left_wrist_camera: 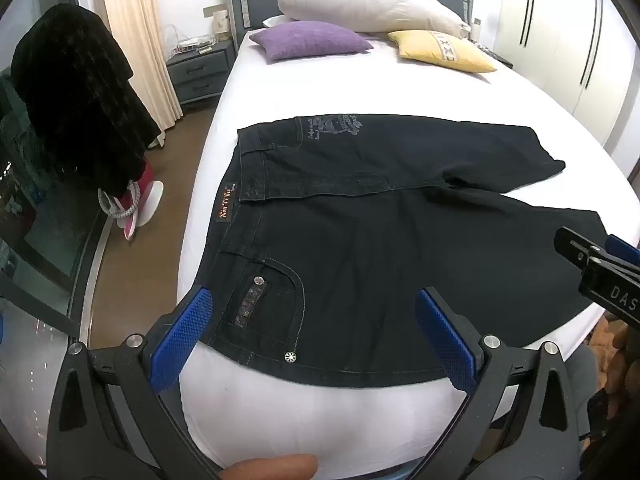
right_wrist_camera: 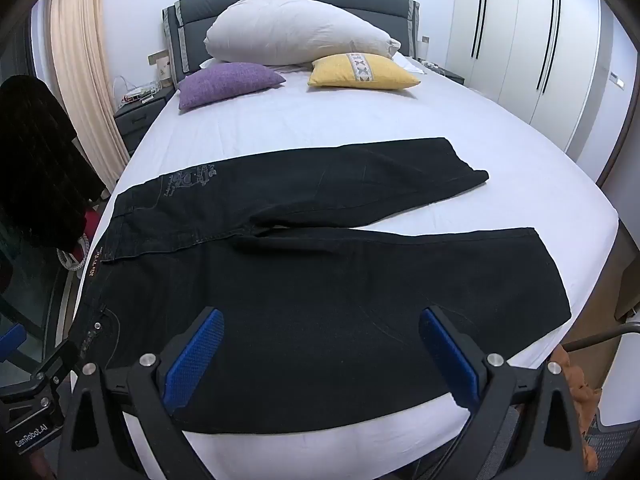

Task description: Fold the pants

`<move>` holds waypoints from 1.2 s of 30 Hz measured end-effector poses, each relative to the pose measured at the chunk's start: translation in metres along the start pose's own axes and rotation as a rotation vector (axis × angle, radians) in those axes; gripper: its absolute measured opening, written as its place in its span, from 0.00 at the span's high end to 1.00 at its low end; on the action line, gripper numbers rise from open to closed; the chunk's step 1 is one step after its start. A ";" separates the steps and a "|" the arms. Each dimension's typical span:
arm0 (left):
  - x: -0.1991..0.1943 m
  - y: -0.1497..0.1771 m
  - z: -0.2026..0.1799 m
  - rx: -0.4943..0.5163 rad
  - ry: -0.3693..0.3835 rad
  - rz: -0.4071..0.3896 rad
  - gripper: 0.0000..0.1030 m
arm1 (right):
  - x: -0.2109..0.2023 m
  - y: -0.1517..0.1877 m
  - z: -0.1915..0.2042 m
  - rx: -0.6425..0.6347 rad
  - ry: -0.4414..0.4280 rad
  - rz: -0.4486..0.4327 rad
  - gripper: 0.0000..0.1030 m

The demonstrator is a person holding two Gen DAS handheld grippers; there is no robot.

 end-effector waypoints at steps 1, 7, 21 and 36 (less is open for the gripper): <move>0.000 0.000 0.000 0.002 0.000 0.001 0.00 | 0.000 0.000 0.000 0.000 -0.001 -0.001 0.03; 0.000 0.000 0.000 -0.002 0.001 -0.002 0.00 | -0.004 0.004 -0.001 -0.006 -0.004 -0.003 0.03; 0.001 0.004 0.001 -0.002 0.002 0.000 0.00 | 0.003 0.004 0.007 -0.023 -0.004 0.014 0.03; 0.001 0.004 0.001 -0.003 0.001 0.002 0.00 | 0.004 0.005 0.009 -0.026 -0.005 0.014 0.03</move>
Point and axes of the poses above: each gripper's, at about its wrist camera, not at the fingertips, and x roughly the way its jaws point, z to its left, y to its underside, the point moved 3 cm from there along x, roughly the way its jaws point, and after that the axes turned 1 degree about x, right-handed, at the moved point
